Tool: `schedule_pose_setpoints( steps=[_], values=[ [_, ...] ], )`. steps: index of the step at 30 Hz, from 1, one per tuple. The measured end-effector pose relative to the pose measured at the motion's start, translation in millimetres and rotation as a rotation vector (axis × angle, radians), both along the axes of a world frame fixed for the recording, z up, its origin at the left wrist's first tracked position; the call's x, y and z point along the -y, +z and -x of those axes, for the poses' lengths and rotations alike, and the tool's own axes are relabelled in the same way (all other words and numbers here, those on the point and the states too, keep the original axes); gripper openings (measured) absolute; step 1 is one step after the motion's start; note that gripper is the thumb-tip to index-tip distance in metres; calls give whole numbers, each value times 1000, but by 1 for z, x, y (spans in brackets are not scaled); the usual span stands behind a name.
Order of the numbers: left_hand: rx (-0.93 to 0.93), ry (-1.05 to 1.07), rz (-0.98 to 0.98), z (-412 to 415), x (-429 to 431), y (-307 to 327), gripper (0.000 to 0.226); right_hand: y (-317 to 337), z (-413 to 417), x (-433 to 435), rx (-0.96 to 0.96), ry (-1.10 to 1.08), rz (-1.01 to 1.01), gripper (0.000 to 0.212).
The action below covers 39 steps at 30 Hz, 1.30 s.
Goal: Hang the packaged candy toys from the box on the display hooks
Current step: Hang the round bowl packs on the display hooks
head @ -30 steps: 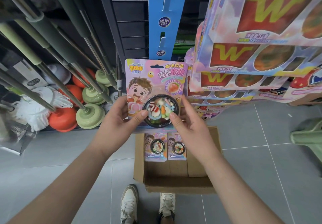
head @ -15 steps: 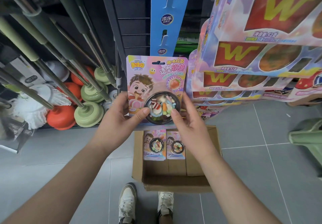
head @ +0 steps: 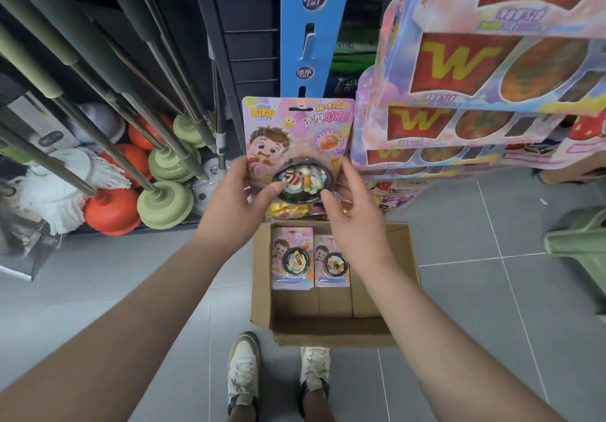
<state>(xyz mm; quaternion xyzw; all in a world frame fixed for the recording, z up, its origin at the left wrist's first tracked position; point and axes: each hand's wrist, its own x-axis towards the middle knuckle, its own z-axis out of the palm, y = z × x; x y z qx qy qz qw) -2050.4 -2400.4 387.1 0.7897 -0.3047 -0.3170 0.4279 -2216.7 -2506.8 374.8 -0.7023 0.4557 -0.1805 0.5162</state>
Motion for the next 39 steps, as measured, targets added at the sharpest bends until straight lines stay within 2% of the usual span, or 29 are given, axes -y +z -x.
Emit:
schedule_pose_setpoints(
  steps=[5,9,14,22,26,29,35,39],
  values=[
    [5,20,-25,-4,4,-6,46,-13,0,-8,-22,-26,52,62],
    [4,21,-74,-5,-2,-19,55,-20,13,-13,-47,-50,-10,59],
    [78,-6,-277,8,-22,-57,67,-54,56,-11,-252,64,49,49],
    [190,-332,-712,69,-36,-159,66,-154,117,-2,-782,506,357,55],
    [327,-511,-804,90,-27,-230,63,-227,133,2,-851,579,401,55],
    [378,-594,-828,101,-18,-282,70,-276,140,7,-879,585,398,56],
    [345,-501,-864,107,-10,-361,83,-346,158,8,-970,595,319,50],
    [294,-394,-887,108,-8,-394,101,-378,169,12,-971,552,203,45]
  ],
)
